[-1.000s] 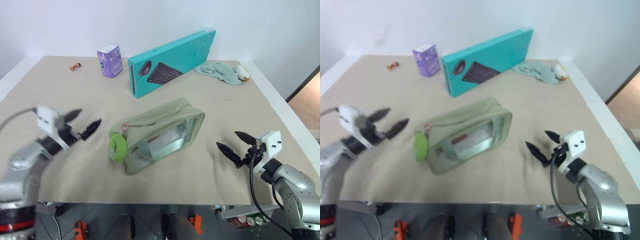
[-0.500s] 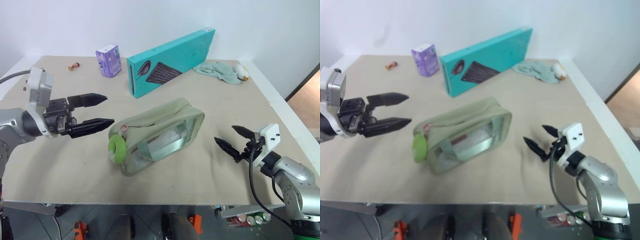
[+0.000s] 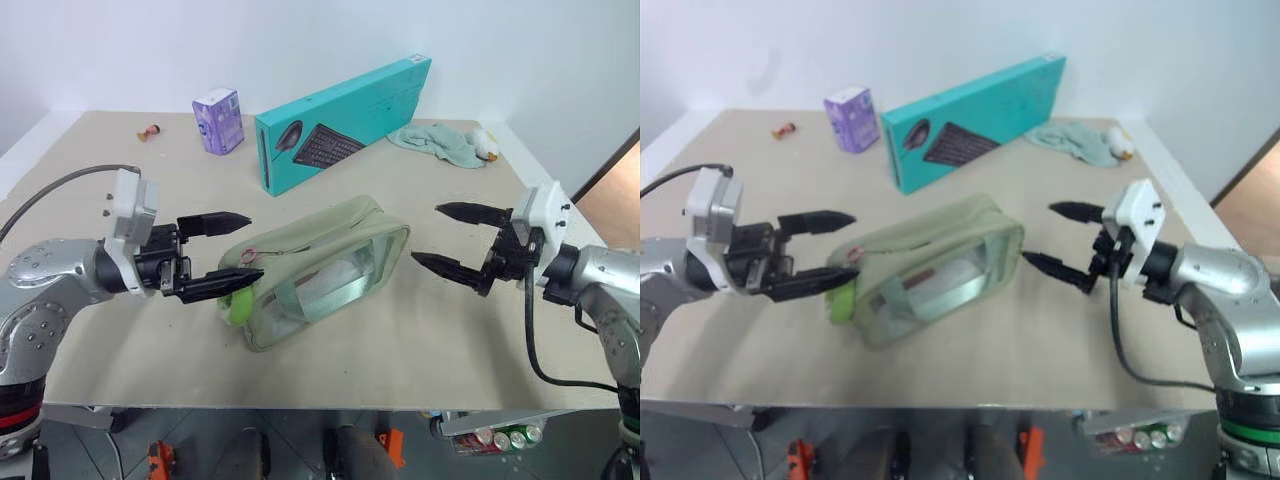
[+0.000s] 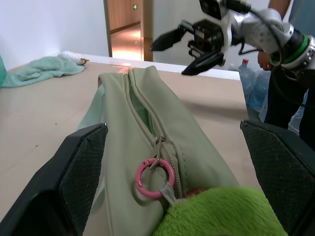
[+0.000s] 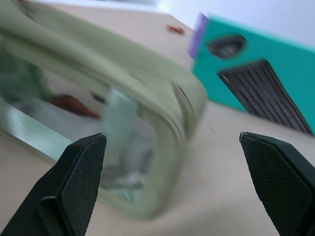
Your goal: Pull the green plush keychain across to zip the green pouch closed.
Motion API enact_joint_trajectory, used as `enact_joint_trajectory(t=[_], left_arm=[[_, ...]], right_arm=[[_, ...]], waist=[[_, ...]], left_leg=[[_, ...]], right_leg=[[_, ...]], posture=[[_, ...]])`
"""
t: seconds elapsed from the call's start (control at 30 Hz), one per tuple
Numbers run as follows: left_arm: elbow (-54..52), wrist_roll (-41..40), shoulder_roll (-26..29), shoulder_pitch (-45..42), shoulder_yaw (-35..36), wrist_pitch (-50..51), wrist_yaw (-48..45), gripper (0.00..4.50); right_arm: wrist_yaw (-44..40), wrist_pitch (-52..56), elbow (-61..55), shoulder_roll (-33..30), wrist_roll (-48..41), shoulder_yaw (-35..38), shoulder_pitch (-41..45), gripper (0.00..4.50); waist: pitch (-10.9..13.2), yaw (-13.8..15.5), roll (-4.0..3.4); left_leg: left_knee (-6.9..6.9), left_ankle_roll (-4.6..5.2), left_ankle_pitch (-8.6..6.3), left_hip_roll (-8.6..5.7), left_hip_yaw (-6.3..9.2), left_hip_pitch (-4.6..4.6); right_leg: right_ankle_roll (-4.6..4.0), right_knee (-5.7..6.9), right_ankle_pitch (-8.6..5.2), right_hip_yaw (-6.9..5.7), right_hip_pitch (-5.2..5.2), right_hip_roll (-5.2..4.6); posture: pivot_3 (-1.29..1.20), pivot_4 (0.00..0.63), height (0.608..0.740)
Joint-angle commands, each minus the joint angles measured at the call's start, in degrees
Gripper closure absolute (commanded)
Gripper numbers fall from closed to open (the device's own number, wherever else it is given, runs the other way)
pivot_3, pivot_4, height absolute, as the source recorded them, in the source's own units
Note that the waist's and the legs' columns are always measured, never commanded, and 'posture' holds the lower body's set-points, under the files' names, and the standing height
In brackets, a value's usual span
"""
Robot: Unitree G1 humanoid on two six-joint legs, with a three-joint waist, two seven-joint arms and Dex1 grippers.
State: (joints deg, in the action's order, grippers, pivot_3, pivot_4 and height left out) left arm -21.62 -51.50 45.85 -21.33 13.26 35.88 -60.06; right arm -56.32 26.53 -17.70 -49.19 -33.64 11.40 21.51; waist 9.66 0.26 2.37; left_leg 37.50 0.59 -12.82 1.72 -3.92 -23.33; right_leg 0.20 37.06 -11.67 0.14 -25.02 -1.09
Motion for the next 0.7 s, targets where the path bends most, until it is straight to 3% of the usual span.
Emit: enact_joint_trajectory(t=[0.03, 0.37, 0.47, 0.7], left_arm=[[0.3, 1.0, -0.2, -1.6, 0.3, -2.0, -0.4, 0.02], [-0.1, 1.7, -1.2, -0.8, 1.0, -2.8, 0.8, 0.02], [-0.5, 1.9, -1.0, -0.4, 1.5, -2.8, 1.5, 0.00], [-1.4, 1.2, -1.1, -0.4, 1.9, -2.2, 3.2, 0.00]], right_arm=[[-2.7, -1.3, 2.8, 0.6, 1.1, -3.7, 6.3, 0.00], [-10.4, -7.2, 16.2, 3.8, 6.1, -10.9, 13.8, 0.00], [-11.5, -7.4, 17.5, 4.4, 5.9, -10.5, 14.3, 0.84], [-12.1, -7.4, 17.6, 5.0, 5.7, -9.8, 14.3, 3.31]], waist=[[0.0, 0.0, 0.01], [0.0, 0.0, 0.04], [0.0, 0.0, 0.04], [0.0, 0.0, 0.04]], left_leg=[[0.00, 0.00, 0.00, 0.01, 0.01, 0.01], [0.01, 0.01, -0.01, -0.05, -0.02, -0.06], [0.01, 0.02, -0.01, -0.04, -0.02, -0.07], [0.01, 0.01, -0.01, -0.01, 0.00, -0.05]], right_leg=[[0.00, 0.00, 0.00, 0.00, 0.01, 0.02], [0.09, -0.01, 0.02, -0.01, -0.01, -0.06], [0.25, -0.01, 0.11, -0.01, -0.02, -0.06], [0.18, 0.00, 0.09, -0.03, -0.02, -0.03]], posture=[[0.00, 0.150, 0.740], [0.00, 0.150, 0.740], [0.00, 0.150, 0.740], [0.00, 0.150, 0.740]])
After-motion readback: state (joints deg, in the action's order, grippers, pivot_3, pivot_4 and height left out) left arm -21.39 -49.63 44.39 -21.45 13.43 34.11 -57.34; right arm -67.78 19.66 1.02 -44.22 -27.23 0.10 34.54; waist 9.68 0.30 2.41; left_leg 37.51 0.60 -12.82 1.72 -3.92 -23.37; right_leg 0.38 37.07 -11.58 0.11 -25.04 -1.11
